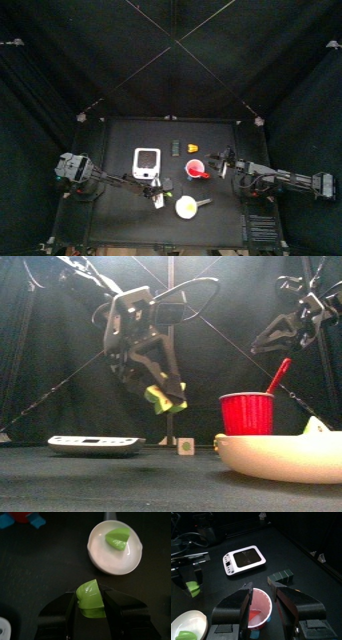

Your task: Place starfruit bottom in pan

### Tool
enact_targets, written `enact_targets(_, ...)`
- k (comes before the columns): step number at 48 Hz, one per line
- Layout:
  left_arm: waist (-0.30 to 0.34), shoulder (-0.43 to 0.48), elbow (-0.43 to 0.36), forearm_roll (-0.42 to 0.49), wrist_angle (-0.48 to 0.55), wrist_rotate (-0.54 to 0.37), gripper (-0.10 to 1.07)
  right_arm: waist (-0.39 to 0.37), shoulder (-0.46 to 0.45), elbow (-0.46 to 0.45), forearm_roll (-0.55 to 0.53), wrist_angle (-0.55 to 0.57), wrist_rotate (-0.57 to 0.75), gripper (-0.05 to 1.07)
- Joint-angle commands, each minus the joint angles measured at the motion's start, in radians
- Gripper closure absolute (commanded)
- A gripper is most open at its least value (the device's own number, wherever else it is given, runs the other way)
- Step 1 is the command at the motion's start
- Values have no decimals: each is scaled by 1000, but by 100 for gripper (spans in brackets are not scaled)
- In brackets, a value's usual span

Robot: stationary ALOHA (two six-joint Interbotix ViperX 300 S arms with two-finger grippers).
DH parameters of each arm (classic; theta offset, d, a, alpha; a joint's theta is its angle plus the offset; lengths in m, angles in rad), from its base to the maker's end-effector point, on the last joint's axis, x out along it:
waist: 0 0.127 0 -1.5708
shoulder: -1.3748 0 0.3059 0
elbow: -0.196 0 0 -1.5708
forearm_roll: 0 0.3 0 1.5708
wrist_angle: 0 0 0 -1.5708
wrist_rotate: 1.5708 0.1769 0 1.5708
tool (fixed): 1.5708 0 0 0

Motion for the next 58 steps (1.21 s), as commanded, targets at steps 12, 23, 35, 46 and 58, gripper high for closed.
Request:
enact_targets(12,-18,101,-178,23,-3,2,34,-2,6,-8,0,-5,-2,29)
enact_targets(23,-18,138,-201,8,-14,2,30,-2,6,-8,-2,-3,-2,29)
enact_targets(35,-17,149,-204,-11,-25,2,16,-2,6,-6,-2,-3,-2,29)
enact_targets(46,-17,152,-206,-11,-40,0,10,-2,6,-6,-2,8,-2,29)
enact_targets(58,-14,153,-206,-11,-12,0,10,-2,6,-6,-2,9,-2,29)
